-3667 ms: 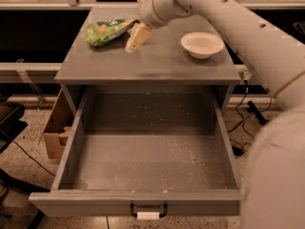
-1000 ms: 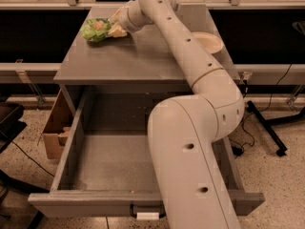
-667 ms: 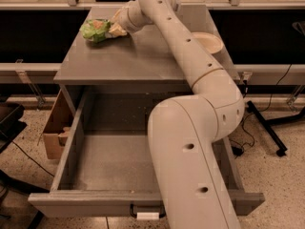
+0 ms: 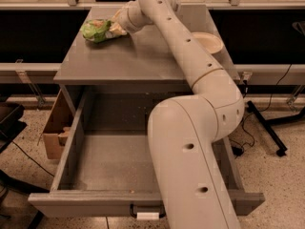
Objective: Place green rice chip bag into top drawer
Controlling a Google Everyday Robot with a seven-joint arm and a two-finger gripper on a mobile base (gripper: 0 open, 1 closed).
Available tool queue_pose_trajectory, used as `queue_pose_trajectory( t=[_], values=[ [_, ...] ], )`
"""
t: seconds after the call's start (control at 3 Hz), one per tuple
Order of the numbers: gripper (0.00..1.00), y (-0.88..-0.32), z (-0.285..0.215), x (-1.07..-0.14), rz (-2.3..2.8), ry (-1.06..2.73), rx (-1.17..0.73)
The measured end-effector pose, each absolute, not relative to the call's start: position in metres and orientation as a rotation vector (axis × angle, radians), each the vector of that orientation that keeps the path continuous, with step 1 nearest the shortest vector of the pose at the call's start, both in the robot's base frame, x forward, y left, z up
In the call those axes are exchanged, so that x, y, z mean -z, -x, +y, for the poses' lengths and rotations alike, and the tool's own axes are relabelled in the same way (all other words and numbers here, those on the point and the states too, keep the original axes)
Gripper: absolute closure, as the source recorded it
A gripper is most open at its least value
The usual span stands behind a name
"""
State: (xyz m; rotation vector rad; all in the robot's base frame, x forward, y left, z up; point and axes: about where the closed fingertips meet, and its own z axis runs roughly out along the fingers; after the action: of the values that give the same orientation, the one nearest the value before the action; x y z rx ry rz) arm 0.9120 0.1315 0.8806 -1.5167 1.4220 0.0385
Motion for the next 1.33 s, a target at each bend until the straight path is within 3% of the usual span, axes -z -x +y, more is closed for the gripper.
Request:
queue_pose_trajectory(
  t=[0.67, 1.33],
  values=[
    [1.00, -0.882, 0.108, -0.923, 1.389, 1.583, -0.022],
    [1.00, -0.780, 0.048, -0.993, 1.561, 1.685, 0.072]
  ],
)
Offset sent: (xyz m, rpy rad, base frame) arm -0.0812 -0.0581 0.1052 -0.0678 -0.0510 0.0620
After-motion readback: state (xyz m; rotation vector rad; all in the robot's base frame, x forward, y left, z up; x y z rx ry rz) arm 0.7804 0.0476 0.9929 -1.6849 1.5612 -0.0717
